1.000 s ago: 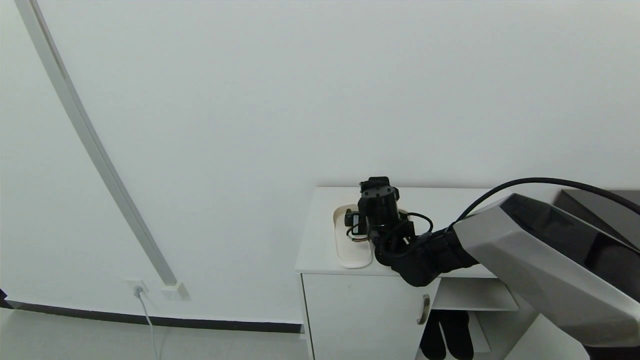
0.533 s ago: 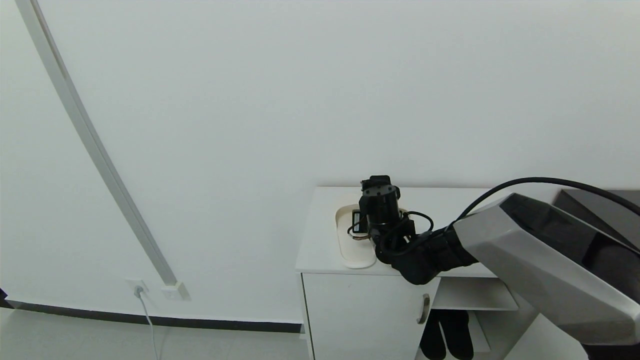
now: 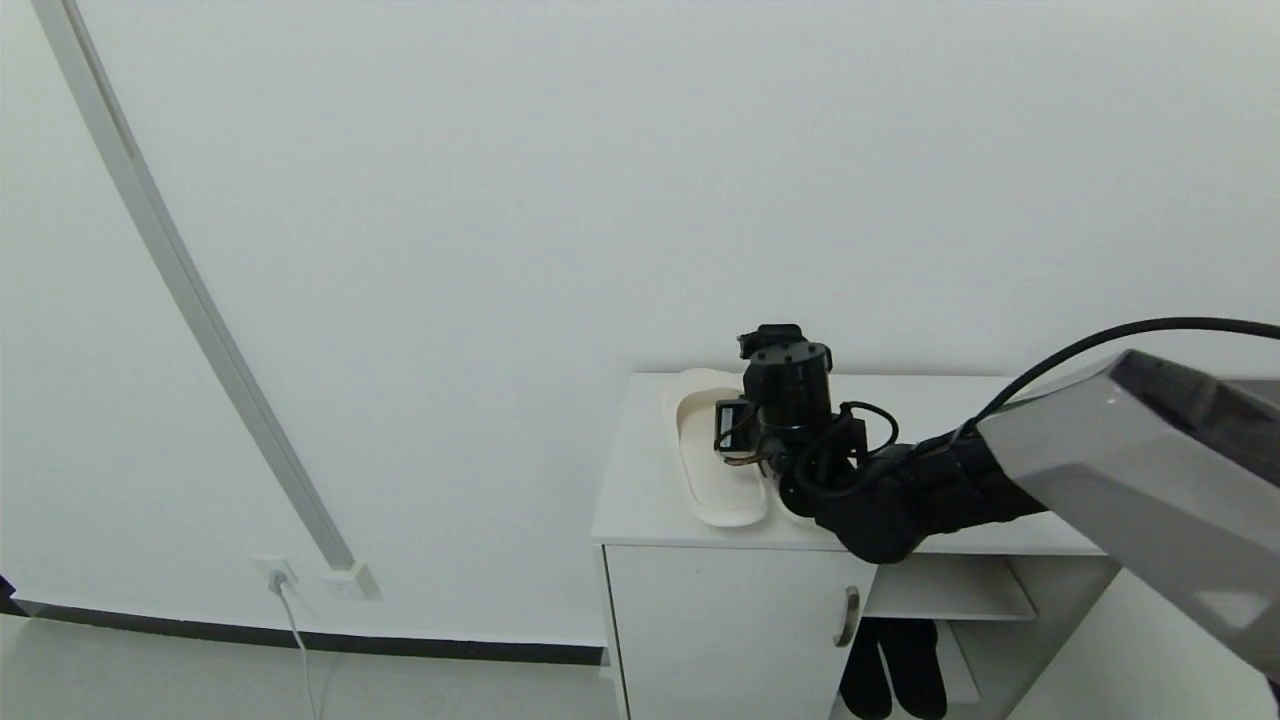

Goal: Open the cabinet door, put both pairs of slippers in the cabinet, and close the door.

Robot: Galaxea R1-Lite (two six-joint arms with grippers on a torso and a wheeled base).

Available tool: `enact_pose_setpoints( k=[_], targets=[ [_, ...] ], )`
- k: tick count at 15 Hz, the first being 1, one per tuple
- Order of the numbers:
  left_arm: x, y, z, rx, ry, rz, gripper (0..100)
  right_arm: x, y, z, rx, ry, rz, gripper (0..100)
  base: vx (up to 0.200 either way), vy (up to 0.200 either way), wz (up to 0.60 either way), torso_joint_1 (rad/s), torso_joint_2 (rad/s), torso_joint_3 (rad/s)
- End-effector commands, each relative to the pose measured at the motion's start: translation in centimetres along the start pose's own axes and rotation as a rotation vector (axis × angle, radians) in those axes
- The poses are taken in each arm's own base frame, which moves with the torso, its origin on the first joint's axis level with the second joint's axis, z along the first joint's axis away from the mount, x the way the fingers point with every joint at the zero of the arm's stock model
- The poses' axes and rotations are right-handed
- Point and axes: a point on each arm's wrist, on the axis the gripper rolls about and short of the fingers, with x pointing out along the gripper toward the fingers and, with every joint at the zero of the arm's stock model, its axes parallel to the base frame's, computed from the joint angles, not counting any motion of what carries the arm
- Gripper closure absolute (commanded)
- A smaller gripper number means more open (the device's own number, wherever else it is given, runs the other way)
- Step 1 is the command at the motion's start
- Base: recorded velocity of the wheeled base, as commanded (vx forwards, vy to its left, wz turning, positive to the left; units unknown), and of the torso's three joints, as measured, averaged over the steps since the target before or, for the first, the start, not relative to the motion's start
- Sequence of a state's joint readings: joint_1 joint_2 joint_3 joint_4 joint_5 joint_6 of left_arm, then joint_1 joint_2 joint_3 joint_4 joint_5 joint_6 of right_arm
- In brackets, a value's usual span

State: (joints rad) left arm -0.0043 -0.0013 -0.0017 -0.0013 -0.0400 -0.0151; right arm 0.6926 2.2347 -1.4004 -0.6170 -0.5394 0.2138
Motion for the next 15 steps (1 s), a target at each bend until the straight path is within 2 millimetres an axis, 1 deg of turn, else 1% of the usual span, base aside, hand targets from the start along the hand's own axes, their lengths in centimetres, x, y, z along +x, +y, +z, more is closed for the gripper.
enact_pose_setpoints(
  k=[1, 2, 3, 4, 7, 8, 11, 13, 15],
  targets=[
    [0.0, 0.0, 0.0, 0.0, 0.003, 0.001, 100, -5.2, -1.5, 3.8, 0.012, -0.027, 0.071, 100, 0.0, 0.0, 0.0, 0.0, 0.0, 0.0],
    [0.0, 0.0, 0.0, 0.0, 0.001, 0.0, 100, -6.9, -2.2, 3.7, -0.016, -0.003, 0.115, 100, 0.0, 0.0, 0.0, 0.0, 0.0, 0.0],
    [0.0, 0.0, 0.0, 0.0, 0.001, 0.001, 100, -7.9, -2.7, 3.5, -0.03, 0.015, 0.145, 100, 0.0, 0.0, 0.0, 0.0, 0.0, 0.0],
    [0.0, 0.0, 0.0, 0.0, 0.001, 0.0, 100, -10.0, -3.3, 3.2, -0.039, 0.031, 0.2, 100, 0.0, 0.0, 0.0, 0.0, 0.0, 0.0],
    [0.0, 0.0, 0.0, 0.0, 0.001, 0.0, 100, -14.2, -4.7, 2.8, -0.058, 0.061, 0.344, 100, 0.0, 0.0, 0.0, 0.0, 0.0, 0.0],
    [0.0, 0.0, 0.0, 0.0, 0.001, 0.001, 100, -15.3, -5.3, 2.5, -0.081, 0.075, 0.382, 100, 0.0, 0.0, 0.0, 0.0, 0.0, 0.0],
    [0.0, 0.0, 0.0, 0.001, 0.001, 0.0, 100, -17.8, -6.5, 1.2, -0.138, 0.111, 0.413, 100, 0.0, 0.0, 0.0, 0.0, 0.0, 0.0],
    [0.0, 0.0, 0.0, 0.003, 0.001, 0.0, 100, -18.3, -6.1, 0.8, -0.148, 0.12, 0.431, 100, 0.0, 0.0, 0.0, 0.0, 0.0, 0.0],
    [0.0, 0.0, 0.0, 0.003, 0.001, 0.0, 100, -18.4, -6.0, 0.7, -0.154, 0.124, 0.436, 100, 0.0, 0.0, 0.0, 0.0, 0.0, 0.0]
  ],
)
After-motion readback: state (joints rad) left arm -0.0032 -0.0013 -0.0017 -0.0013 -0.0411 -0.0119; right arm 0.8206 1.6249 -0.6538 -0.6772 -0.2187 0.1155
